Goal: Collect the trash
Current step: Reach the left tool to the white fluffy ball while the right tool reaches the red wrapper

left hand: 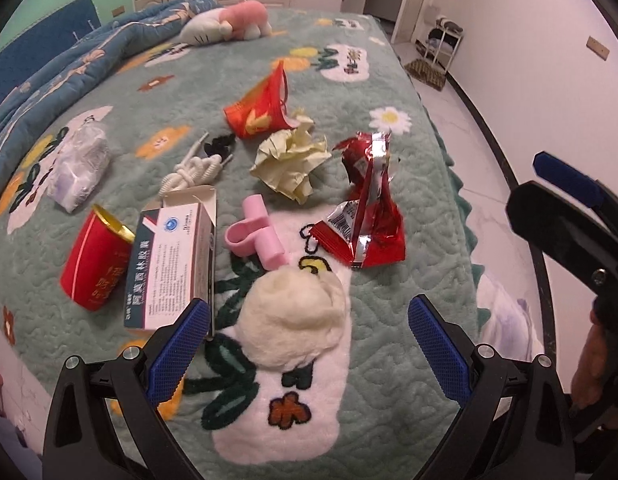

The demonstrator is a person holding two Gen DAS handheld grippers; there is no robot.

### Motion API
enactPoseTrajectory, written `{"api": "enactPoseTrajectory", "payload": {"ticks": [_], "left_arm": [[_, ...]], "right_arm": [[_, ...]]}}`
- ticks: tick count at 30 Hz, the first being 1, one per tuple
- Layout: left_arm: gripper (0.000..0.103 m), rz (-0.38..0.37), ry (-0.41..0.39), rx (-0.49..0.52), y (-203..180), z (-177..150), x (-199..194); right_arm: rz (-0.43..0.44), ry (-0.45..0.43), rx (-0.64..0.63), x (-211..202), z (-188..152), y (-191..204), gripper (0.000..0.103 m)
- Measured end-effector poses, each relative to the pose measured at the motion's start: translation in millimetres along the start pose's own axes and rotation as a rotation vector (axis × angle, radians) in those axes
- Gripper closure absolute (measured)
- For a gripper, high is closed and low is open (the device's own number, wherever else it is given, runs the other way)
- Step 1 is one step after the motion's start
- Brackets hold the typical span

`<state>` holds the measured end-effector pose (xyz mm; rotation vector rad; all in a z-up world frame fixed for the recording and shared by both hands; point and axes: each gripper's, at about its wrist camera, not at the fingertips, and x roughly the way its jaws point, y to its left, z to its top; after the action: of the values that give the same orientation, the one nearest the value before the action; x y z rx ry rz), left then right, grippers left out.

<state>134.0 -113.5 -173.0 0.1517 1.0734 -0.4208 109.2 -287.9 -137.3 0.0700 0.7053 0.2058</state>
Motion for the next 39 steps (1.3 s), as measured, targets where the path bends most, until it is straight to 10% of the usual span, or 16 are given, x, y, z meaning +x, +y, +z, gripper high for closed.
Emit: {"api": "enactPoseTrajectory", "payload": {"ticks": [22, 24, 39], "left_arm": [[0.006, 0.026, 0.113, 0.029, 16, 7, 58], [0.027, 0.022, 0.117, 0.041, 12, 8, 58], [0.043, 0.018, 0.172, 0.066, 6, 11, 85]], "right_arm": [[0.010, 0.058, 0.003, 43, 2, -7, 0.004], [0.015, 0.072, 0.013, 47, 2, -9, 0.004], [0.021, 0.104, 0.005, 62, 0, -13, 0.004]]}}
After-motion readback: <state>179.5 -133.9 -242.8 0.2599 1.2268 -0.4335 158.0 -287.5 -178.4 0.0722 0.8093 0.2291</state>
